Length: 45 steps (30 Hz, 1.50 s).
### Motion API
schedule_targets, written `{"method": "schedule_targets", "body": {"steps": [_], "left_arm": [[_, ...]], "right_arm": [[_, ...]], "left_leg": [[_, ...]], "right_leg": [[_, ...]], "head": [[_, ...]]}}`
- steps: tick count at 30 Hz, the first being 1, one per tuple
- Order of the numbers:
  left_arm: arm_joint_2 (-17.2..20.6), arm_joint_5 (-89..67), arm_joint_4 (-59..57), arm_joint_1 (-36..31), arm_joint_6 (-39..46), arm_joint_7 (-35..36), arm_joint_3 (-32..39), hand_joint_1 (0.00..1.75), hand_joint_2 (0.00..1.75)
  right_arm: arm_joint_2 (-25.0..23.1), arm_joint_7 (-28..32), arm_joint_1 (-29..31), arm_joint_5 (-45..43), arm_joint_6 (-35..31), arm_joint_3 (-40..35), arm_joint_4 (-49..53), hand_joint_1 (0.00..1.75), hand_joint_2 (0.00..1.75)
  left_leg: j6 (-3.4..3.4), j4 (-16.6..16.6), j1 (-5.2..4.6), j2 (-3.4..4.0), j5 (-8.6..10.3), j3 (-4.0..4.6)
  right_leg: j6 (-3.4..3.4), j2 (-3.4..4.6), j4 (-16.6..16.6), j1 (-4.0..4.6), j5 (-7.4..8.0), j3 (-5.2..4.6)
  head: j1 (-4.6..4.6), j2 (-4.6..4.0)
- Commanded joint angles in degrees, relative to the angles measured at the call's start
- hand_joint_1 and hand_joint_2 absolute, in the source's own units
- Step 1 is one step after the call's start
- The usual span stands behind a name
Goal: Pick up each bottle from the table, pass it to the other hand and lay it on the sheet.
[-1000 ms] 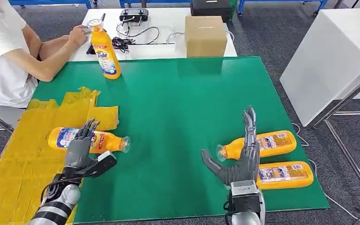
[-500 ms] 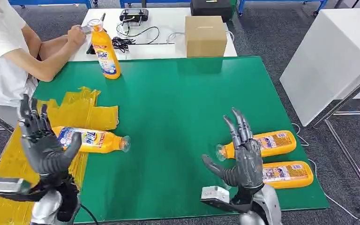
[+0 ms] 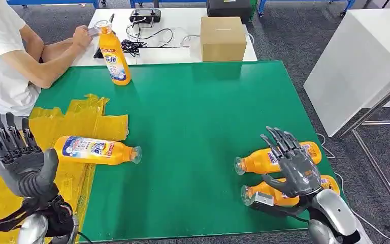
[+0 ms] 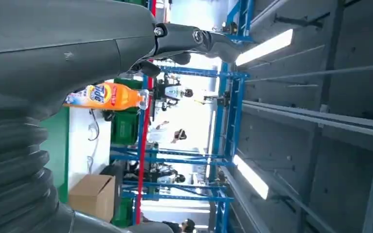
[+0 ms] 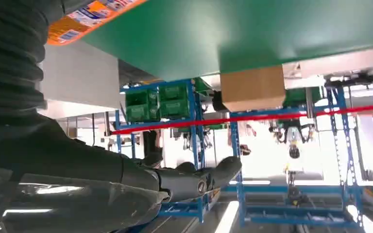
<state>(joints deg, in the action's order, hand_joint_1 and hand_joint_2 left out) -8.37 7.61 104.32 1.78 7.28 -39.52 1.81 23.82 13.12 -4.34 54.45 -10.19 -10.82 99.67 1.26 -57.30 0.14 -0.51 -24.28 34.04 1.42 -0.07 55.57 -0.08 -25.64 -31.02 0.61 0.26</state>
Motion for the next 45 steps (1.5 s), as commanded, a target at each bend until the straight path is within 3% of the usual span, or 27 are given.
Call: {"method": "schedule_targets", "body": {"steps": [1, 11, 14, 29, 39, 45], "left_arm": [[1.4, -8.9, -5.4, -2.0, 4.5, 1.2, -3.7, 0.00, 1.75], [12.0, -29.0, -15.4, -4.2, -6.4, 14.7, -16.5, 0.00, 1.75], [12.1, -29.4, -15.6, -3.9, -6.9, 14.5, -16.8, 0.00, 1.75], [11.3, -32.1, -16.7, -3.1, -8.4, 15.2, -19.3, 0.00, 1.75], [10.2, -31.2, -19.5, -5.1, -9.1, 14.8, -21.1, 0.00, 1.75], [10.2, -31.2, -19.5, -5.1, -9.1, 14.8, -21.1, 0.00, 1.75]], "right_arm": [[5.3, -1.9, 6.6, 0.6, 5.1, 2.7, -15.0, 0.00, 1.75], [4.0, -3.6, 9.7, 5.7, 3.6, 3.8, -23.6, 0.00, 1.75], [3.8, -3.8, 10.5, 6.3, 3.4, 3.7, -24.7, 0.00, 1.75], [2.7, -5.7, 13.3, 9.5, 3.2, 2.8, -30.0, 0.00, 1.75], [0.8, -5.2, 25.0, 11.4, 7.1, -3.9, -49.1, 0.00, 1.75], [0.8, -5.2, 25.0, 11.4, 7.1, -3.9, -49.1, 0.00, 1.75]], "left_leg": [[-0.02, 0.1, 0.00, -0.01, 0.00, -0.23], [-0.05, 0.2, 0.03, -0.14, 0.04, -0.35], [-0.06, 0.2, 0.04, 0.16, -0.06, -0.42], [-0.03, 0.1, 0.03, 0.09, -0.03, -0.21], [-0.05, 0.1, 0.05, 0.27, -0.02, -0.31], [-0.02, 0.1, 0.03, 0.12, -0.03, -0.24]], "right_leg": [[0.04, -0.04, -0.1, -0.01, 0.01, 0.26], [0.01, -0.16, -0.2, 0.02, 0.02, 0.40], [0.01, 0.12, -0.2, 0.05, 0.01, 0.40], [0.02, 0.07, -0.1, 0.04, 0.02, 0.21], [0.02, 0.23, -0.2, 0.06, 0.09, 0.28], [0.03, 0.10, -0.1, 0.04, 0.02, 0.24]], "head": [[-0.02, 0.00], [0.02, 0.00], [0.00, 0.00], [0.00, 0.00], [0.00, 0.00], [0.00, 0.00]]}}
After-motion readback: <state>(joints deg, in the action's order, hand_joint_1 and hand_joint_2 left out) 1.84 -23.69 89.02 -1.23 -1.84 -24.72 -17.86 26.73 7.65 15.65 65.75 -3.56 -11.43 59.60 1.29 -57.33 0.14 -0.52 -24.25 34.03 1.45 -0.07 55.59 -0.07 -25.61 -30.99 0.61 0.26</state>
